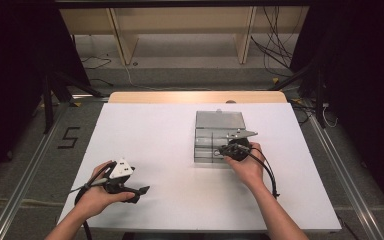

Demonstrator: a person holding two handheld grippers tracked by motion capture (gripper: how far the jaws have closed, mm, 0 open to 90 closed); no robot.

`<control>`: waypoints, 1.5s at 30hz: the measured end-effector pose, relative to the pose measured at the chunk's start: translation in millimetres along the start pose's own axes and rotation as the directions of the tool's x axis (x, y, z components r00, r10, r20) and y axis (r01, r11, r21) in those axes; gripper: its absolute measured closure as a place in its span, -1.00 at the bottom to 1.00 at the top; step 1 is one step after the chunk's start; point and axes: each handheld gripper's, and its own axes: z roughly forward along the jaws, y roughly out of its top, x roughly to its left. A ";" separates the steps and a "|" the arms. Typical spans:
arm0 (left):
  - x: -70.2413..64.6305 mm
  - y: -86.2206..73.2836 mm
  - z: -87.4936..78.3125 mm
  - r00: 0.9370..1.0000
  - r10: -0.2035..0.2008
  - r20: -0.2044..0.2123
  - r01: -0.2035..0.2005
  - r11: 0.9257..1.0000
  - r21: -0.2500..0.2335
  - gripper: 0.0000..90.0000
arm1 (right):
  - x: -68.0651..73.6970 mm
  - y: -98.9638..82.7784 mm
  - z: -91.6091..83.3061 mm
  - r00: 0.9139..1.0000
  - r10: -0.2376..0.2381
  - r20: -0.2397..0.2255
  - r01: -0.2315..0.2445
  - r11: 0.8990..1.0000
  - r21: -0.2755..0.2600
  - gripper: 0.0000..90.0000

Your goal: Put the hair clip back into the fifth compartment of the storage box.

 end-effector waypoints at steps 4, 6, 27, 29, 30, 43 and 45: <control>-0.3 0.2 0.4 1.000 0.000 0.001 0.000 1.000 0.000 -0.64 | -1.6 -0.9 -0.1 1.000 0.008 0.001 -0.008 1.000 0.004 0.79; -0.6 0.1 0.3 1.000 -0.003 0.001 0.003 1.000 0.000 -0.64 | -1.8 -0.9 0.3 1.000 0.008 0.003 -0.008 1.000 0.008 0.79; -0.5 0.0 0.5 1.000 -0.003 0.001 0.003 1.000 0.000 -0.64 | -2.7 0.6 4.1 1.000 0.016 -0.004 -0.016 0.999 0.044 0.78; -0.4 0.0 0.4 1.000 -0.002 0.000 0.002 1.000 0.000 -0.64 | -2.7 0.6 4.1 1.000 0.015 -0.003 -0.015 0.999 0.044 0.78; -0.2 0.1 0.4 1.000 0.000 0.000 0.000 1.000 0.000 -0.64 | -2.6 0.6 4.1 1.000 0.015 -0.003 -0.015 0.999 0.045 0.78; -0.5 0.2 0.4 1.000 -0.002 0.001 0.002 1.000 0.001 -0.64 | -2.7 0.7 3.7 1.000 0.029 -0.006 -0.029 0.999 0.044 0.69; -0.2 0.2 0.3 1.000 0.001 0.000 -0.001 1.000 -0.001 -0.64 | -2.8 0.8 3.8 1.000 0.029 -0.006 -0.029 0.999 0.043 0.68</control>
